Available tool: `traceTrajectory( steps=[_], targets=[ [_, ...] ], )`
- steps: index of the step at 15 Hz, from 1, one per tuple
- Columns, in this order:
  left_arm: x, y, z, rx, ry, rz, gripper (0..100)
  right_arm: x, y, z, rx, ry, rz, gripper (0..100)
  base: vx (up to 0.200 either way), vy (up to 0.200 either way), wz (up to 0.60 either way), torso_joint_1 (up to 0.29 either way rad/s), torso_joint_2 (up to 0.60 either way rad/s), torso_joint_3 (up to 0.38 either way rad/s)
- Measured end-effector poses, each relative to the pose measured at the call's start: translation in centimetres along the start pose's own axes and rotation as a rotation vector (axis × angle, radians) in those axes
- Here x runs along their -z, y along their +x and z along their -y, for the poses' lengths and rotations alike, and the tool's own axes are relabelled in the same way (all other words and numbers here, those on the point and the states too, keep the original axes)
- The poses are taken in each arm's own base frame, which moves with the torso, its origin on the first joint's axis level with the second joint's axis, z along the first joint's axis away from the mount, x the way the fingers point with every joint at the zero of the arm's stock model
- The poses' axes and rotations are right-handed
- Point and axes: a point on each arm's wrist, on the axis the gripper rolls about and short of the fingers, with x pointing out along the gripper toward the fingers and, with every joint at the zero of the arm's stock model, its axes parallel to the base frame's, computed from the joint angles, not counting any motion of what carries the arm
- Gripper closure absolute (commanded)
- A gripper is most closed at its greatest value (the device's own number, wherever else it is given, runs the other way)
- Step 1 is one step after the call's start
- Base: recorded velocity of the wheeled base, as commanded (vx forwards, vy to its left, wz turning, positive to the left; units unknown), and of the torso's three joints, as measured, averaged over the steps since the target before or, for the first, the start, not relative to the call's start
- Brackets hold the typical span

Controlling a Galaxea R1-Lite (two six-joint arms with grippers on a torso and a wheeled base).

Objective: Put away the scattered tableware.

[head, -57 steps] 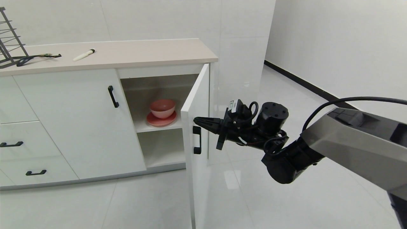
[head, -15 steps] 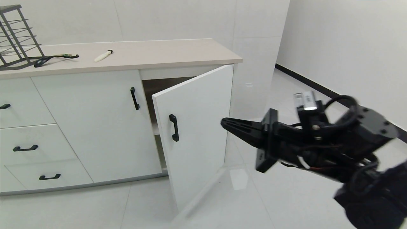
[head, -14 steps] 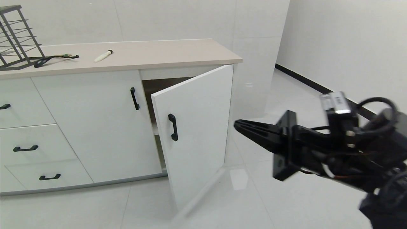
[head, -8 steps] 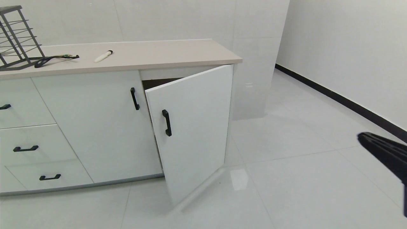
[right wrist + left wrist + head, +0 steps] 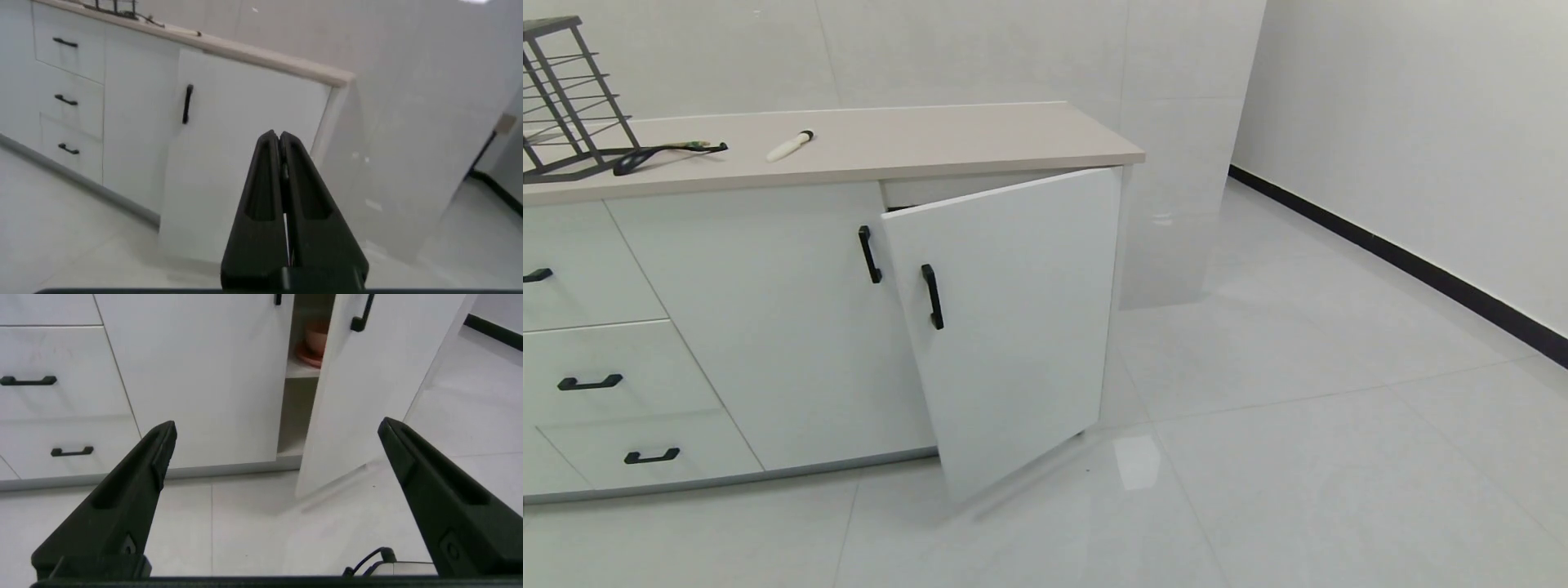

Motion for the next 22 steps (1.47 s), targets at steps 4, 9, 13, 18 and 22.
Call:
traceTrajectory(
  steps=[4,9,13,18,22],
  targets=[
    [0.0,0.0,0.0,0.000,0.000,0.000,0,0.2,-1.7,-1.2,0.135,-0.032,0.017,100,0.000,0.000,0.00,0.000,0.00,0.000],
    [0.0,0.0,0.0,-0.001,-0.001,0.000,0,2.0,-2.1,-1.6,0.126,-0.017,-0.020,100,0.000,0.000,0.00,0.000,0.00,0.000],
    [0.0,0.0,0.0,-0.001,-0.001,0.001,0,3.6,-2.8,-2.1,0.017,0.018,-0.080,100,0.000,0.000,0.00,0.000,0.00,0.000],
    [0.0,0.0,0.0,-0.001,-0.001,0.000,0,5.0,-3.3,-1.7,0.299,0.064,-0.200,100,0.000,0.000,0.00,0.000,0.00,0.000],
    [0.0,0.0,0.0,-0.001,-0.001,0.000,0,5.6,-3.5,-1.6,0.431,0.113,-0.258,100,0.000,0.000,0.00,0.000,0.00,0.000]
  ],
)
